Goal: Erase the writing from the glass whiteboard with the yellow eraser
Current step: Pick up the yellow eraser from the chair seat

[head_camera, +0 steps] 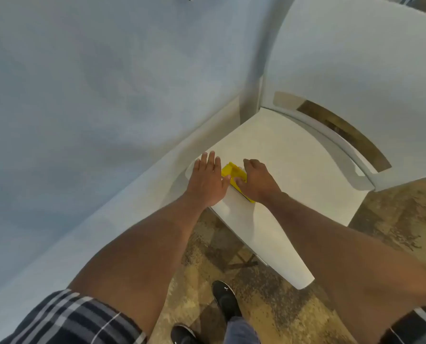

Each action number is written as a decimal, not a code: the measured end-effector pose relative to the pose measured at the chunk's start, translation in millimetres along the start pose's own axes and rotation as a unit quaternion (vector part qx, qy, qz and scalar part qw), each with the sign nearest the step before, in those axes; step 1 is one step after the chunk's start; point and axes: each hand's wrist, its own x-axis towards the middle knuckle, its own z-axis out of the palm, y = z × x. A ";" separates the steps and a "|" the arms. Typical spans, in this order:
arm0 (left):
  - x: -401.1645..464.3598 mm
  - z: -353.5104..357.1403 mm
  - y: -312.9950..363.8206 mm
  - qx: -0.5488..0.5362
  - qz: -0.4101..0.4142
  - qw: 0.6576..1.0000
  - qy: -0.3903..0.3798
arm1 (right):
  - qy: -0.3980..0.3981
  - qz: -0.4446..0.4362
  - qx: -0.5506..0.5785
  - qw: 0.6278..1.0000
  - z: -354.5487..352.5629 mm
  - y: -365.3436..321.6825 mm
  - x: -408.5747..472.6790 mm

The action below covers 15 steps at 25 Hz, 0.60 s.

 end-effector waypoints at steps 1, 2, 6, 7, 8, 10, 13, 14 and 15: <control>2.3 5.8 0.8 0.008 -0.004 1.000 -0.011 | -0.008 0.003 -0.004 1.000 4.6 0.6 3.1; 3.3 8.1 0.0 -0.006 -0.007 1.000 -0.024 | -0.015 0.012 -0.010 1.000 5.7 0.1 4.6; 1.8 25.6 -4.7 0.002 0.000 0.998 -0.057 | -0.060 0.026 -0.063 0.996 22.0 0.2 9.4; 0.3 27.3 -6.9 0.008 -0.001 0.998 -0.060 | -0.066 0.027 -0.068 0.995 25.9 0.1 9.4; -3.1 27.5 -9.1 0.021 -0.003 0.998 -0.060 | -0.070 0.027 -0.074 0.994 27.8 -0.9 8.2; -10.5 27.5 -15.9 0.032 -0.015 0.998 -0.055 | -0.069 0.030 -0.087 0.993 31.7 -4.3 6.6; -24.5 16.7 -30.5 0.034 -0.039 0.998 -0.027 | -0.059 0.020 -0.060 0.996 27.5 -21.6 5.5; -30.1 10.0 -36.9 0.031 -0.047 0.998 -0.010 | -0.047 0.012 -0.043 0.998 23.1 -32.5 5.0; -34.9 2.9 -42.7 0.029 -0.054 0.998 0.010 | -0.030 0.004 -0.022 0.999 18.0 -44.0 4.7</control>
